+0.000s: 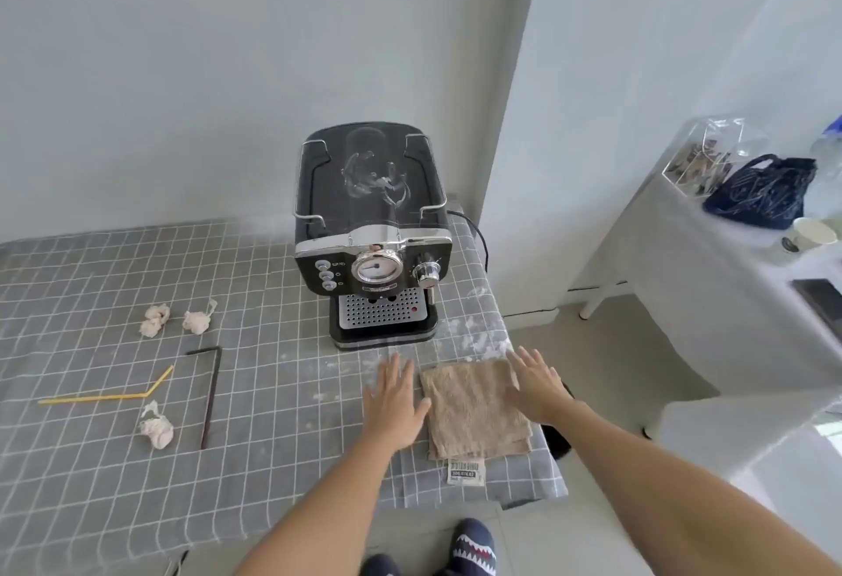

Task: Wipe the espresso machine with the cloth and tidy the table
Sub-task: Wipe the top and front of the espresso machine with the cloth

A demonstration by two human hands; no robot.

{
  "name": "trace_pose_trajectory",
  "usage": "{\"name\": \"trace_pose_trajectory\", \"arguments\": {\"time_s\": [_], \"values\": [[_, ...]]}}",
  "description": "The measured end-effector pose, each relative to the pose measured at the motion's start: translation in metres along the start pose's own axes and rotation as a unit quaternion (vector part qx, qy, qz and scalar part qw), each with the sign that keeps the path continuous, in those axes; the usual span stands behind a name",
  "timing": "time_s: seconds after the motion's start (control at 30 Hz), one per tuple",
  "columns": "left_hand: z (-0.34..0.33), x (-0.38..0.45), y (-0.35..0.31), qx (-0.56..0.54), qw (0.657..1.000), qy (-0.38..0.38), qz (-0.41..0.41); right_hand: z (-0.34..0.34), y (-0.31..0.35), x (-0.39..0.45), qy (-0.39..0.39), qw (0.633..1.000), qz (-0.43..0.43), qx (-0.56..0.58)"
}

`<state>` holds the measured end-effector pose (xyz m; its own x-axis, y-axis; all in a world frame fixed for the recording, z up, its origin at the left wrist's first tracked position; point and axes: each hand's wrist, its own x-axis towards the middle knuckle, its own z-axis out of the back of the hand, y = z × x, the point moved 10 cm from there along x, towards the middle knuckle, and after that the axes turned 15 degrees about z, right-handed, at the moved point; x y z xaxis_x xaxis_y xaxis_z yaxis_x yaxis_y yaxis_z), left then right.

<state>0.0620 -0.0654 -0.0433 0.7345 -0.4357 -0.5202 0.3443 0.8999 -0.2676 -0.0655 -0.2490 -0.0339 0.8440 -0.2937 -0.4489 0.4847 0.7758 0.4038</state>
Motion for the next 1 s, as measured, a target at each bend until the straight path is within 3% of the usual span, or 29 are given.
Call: {"name": "trace_pose_trajectory", "arguments": {"time_s": [0.37,0.47,0.6,0.8,0.9,1.0], "values": [[-0.037,0.015,-0.05,0.02,0.999,-0.035,-0.029,-0.002,-0.005,0.009,-0.137,0.983,0.101,-0.07],[-0.026,0.01,-0.051,-0.018,0.995,-0.09,-0.03,0.017,-0.002,0.003,-0.186,0.976,0.098,0.06],[-0.001,-0.004,-0.051,-0.151,0.977,-0.143,-0.054,0.042,0.006,-0.013,-0.214,0.948,0.071,0.223],[0.061,-0.041,-0.053,-0.245,0.941,-0.16,-0.172,0.066,0.046,-0.04,-0.149,0.943,0.118,0.274],[0.12,-0.079,-0.063,-0.238,0.907,-0.209,-0.276,0.066,0.086,-0.057,-0.028,0.935,0.172,0.307],[0.183,-0.114,-0.075,-0.191,0.87,-0.281,-0.359,0.091,0.122,-0.067,-0.014,0.949,0.199,0.242]]}}
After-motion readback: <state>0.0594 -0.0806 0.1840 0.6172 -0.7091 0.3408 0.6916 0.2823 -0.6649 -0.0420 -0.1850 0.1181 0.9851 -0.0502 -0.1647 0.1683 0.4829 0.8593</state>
